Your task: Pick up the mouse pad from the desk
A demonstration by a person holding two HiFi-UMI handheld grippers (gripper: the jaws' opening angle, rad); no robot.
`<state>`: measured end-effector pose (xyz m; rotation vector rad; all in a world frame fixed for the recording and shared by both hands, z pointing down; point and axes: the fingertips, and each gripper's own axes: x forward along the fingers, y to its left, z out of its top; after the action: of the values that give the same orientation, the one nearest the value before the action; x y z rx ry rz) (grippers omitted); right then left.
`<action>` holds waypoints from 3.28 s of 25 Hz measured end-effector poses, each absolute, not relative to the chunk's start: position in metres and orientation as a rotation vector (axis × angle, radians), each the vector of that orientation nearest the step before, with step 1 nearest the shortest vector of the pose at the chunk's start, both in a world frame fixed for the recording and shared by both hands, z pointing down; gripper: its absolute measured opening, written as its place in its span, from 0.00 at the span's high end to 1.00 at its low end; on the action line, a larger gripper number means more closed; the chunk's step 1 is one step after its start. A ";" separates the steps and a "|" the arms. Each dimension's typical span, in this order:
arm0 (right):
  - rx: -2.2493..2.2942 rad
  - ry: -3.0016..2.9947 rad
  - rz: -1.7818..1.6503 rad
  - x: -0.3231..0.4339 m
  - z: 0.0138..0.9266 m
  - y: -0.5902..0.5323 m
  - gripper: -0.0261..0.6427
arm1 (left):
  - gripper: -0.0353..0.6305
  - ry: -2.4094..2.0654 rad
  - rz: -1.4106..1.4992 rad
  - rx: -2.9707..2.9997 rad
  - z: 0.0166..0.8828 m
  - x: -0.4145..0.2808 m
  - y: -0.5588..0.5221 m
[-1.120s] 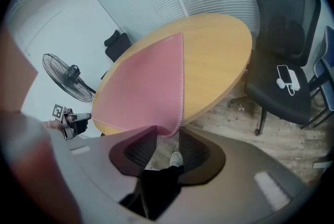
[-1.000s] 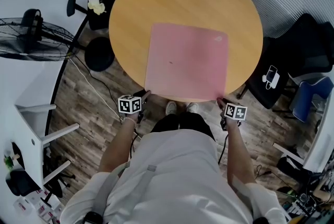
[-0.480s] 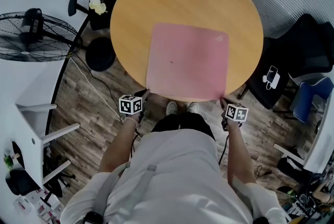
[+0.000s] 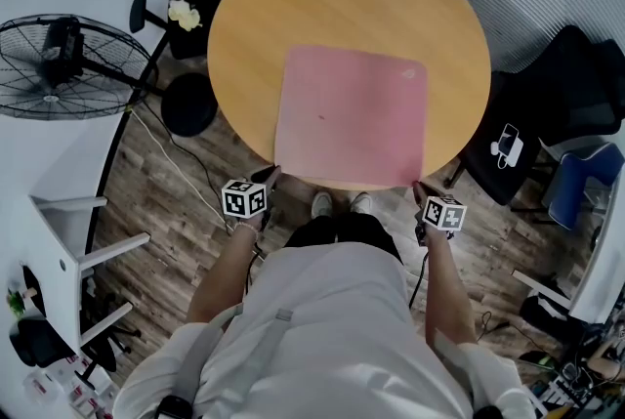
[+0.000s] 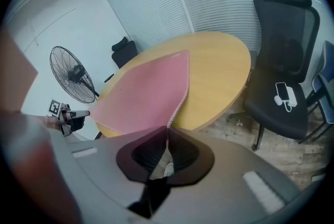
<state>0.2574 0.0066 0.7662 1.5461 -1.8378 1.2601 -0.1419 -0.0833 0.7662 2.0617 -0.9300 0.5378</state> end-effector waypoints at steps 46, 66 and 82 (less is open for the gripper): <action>1.730 -2.145 0.889 0.248 0.636 -0.072 0.94 | 0.93 -1.023 0.209 2.366 0.621 -0.097 -0.162; 1.800 -2.248 0.745 0.246 0.576 -0.101 0.94 | 0.93 -1.079 0.097 2.467 0.557 -0.086 -0.188; 1.835 -2.332 0.634 0.245 0.526 -0.121 0.94 | 0.93 -1.114 0.004 2.512 0.510 -0.083 -0.203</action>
<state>0.2451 -0.1207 0.5263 1.8355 -2.3320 0.6341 -0.0829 -0.2030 0.5102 2.5123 -1.1140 0.0040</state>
